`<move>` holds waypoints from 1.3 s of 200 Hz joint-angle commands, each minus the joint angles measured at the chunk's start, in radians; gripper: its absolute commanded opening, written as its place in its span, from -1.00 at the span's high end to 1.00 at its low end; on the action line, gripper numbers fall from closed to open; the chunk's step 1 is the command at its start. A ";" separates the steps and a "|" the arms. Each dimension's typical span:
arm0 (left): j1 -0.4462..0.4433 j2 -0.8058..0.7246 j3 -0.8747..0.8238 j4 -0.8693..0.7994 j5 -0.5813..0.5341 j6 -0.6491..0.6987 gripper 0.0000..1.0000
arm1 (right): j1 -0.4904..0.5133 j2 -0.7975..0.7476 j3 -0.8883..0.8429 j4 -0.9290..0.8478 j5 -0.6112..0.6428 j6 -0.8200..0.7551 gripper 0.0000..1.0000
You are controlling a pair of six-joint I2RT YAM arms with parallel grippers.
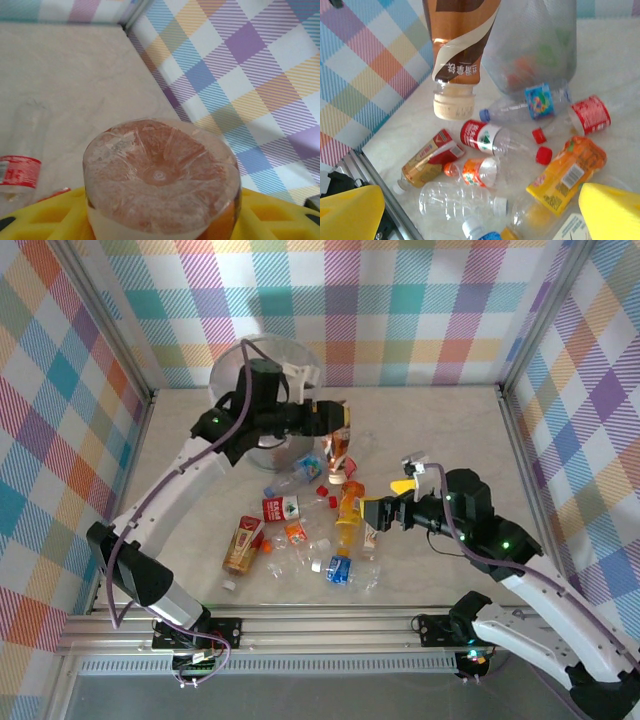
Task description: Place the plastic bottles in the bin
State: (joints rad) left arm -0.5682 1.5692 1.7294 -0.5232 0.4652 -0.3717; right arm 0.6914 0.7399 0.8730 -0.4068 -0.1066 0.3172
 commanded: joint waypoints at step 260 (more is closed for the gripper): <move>0.390 0.405 0.670 -0.240 -0.208 0.255 -0.13 | 0.006 -0.116 -0.026 0.256 -0.063 -0.241 -0.99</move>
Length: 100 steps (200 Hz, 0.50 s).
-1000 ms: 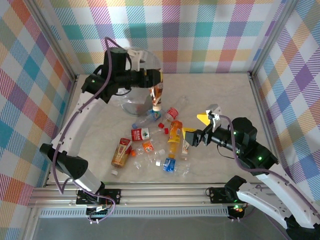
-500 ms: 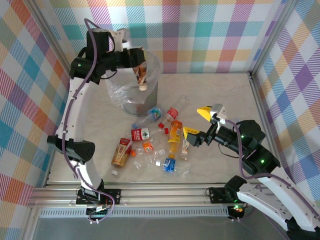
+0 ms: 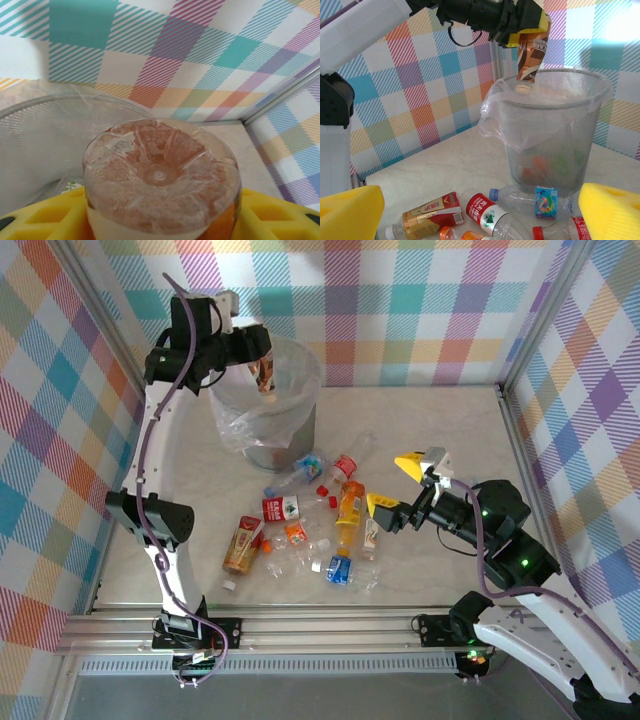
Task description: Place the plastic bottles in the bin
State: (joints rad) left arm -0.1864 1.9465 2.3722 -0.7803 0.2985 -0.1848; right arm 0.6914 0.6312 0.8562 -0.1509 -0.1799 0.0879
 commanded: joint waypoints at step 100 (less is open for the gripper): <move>-0.010 0.154 0.011 -0.090 0.026 0.199 -0.13 | 0.007 0.013 -0.008 -0.055 0.017 0.040 -0.99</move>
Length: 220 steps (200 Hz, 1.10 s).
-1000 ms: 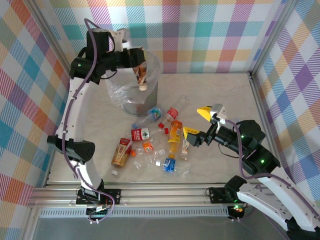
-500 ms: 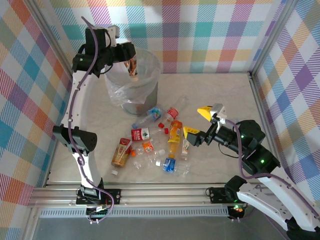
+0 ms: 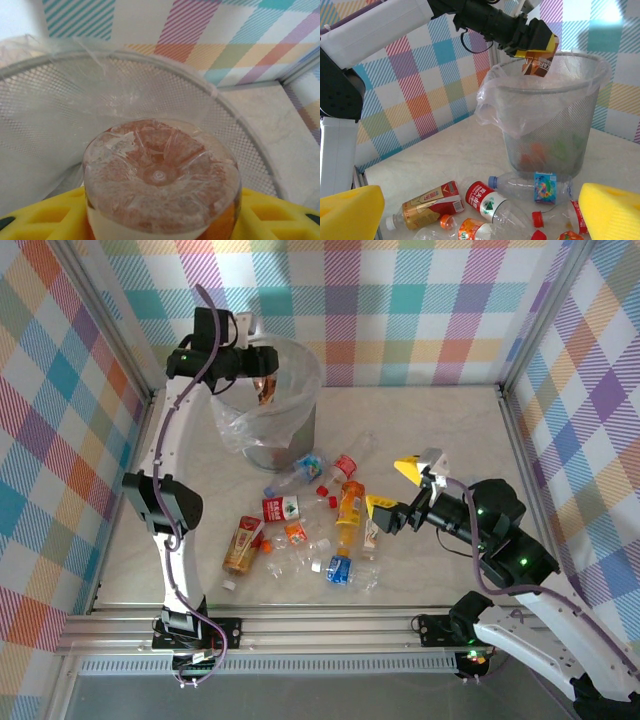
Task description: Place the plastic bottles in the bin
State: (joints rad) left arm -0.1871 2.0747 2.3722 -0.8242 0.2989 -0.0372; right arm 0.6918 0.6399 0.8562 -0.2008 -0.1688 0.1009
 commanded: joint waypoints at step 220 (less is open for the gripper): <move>-0.137 0.079 -0.162 -0.034 -0.047 0.121 -0.54 | 0.005 0.026 0.015 -0.123 0.122 0.141 -0.99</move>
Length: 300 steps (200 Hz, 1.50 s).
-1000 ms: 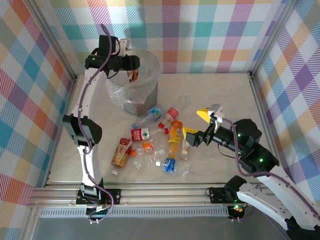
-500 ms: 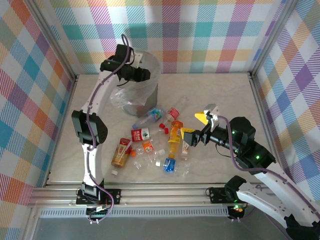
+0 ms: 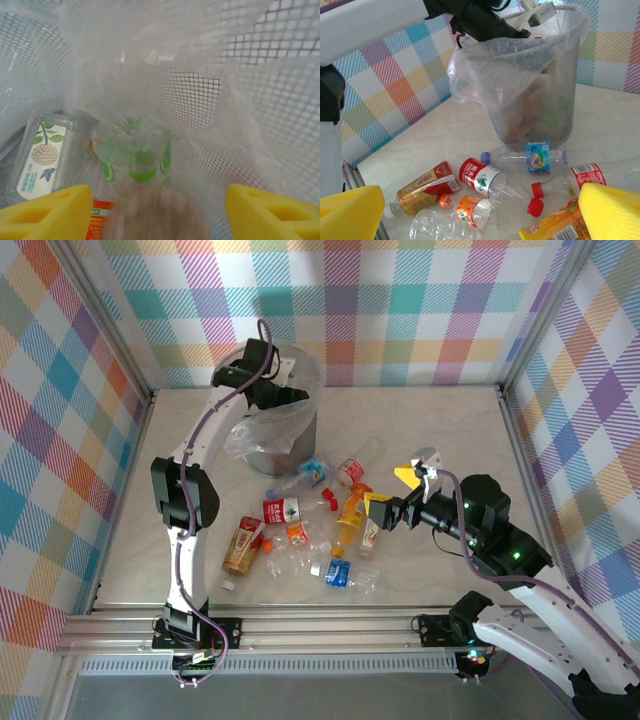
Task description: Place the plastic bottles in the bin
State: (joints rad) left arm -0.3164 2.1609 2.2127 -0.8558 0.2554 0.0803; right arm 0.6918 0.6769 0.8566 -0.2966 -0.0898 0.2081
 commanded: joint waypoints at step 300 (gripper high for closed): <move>-0.127 -0.749 -0.550 0.010 0.447 -0.195 -1.00 | 0.149 0.262 -0.126 -0.371 -0.052 0.156 -0.52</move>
State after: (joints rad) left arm -0.4034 1.4921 1.7706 -0.8608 0.6384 -0.0978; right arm 0.7811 0.8886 0.7311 -0.6628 -0.1688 0.3985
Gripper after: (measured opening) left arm 0.997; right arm 0.769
